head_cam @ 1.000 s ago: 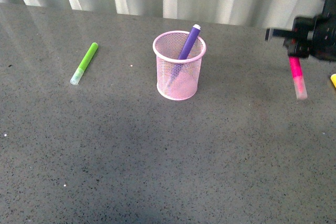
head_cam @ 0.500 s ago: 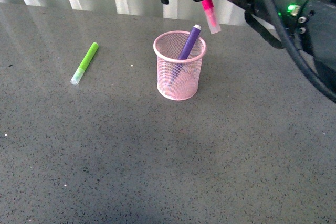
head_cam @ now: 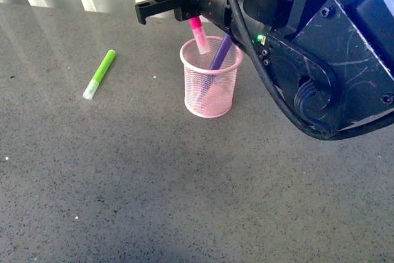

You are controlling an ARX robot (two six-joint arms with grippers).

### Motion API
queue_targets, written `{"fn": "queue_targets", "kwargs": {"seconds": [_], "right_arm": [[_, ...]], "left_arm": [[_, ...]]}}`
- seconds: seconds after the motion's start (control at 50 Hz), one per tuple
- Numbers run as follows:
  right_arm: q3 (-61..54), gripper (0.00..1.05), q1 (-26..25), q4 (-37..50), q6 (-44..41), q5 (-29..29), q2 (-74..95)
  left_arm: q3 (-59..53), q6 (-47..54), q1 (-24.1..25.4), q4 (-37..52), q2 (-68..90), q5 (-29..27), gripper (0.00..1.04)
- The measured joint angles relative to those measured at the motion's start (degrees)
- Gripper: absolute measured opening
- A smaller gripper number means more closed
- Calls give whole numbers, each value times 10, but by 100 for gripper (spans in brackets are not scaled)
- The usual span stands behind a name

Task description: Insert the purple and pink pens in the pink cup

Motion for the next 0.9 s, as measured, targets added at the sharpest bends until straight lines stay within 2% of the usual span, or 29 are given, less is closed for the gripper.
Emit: {"fn": "queue_targets", "kwargs": {"seconds": [0.66, 0.9], "right_arm": [[14, 11, -9, -4, 12, 0, 27], [9, 54, -9, -14, 26, 0, 26]], "left_arm": [[0, 0, 0, 0, 0, 0, 98], [0, 0, 0, 0, 0, 0, 98]]}}
